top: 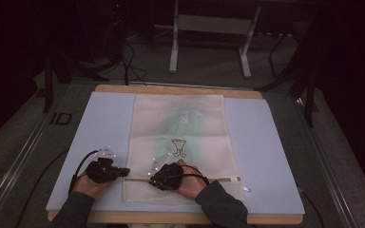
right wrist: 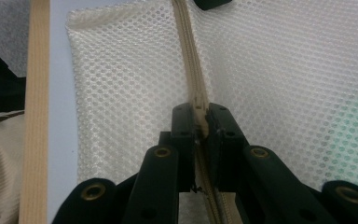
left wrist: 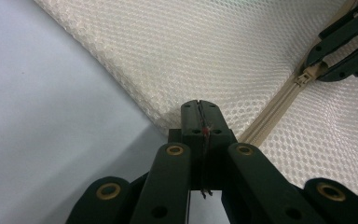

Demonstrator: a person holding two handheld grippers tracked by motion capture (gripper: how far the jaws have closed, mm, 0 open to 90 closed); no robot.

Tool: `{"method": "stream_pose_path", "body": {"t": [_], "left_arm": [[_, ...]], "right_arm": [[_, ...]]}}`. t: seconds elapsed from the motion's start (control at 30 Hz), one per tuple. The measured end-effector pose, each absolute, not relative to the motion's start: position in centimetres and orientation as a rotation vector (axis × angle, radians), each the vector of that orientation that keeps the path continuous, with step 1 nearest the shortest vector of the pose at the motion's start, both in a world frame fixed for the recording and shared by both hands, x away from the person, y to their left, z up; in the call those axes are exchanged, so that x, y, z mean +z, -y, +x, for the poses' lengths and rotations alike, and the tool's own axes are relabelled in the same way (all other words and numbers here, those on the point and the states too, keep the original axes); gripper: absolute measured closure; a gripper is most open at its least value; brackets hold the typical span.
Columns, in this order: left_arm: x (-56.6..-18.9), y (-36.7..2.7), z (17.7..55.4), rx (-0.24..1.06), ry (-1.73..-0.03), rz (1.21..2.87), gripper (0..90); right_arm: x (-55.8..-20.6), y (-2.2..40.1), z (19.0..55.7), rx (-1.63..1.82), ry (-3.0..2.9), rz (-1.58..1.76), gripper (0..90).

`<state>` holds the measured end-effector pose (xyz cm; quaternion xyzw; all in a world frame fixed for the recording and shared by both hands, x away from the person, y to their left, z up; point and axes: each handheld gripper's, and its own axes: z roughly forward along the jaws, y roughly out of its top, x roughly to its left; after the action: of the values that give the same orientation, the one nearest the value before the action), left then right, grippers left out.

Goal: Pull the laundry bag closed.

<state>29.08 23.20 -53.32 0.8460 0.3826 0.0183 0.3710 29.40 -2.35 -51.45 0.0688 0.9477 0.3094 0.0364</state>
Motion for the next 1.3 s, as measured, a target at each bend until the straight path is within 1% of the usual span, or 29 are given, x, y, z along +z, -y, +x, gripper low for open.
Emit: {"method": "stream_pose_path", "body": {"t": [1.3], "left_arm": [[-53.3, -23.2, 29.1, 0.044, -0.982, 2.167, 90.0]], "right_arm": [[-51.4, 6.1, 29.7, 0.949, -2.919, 0.257, 82.2]]}}
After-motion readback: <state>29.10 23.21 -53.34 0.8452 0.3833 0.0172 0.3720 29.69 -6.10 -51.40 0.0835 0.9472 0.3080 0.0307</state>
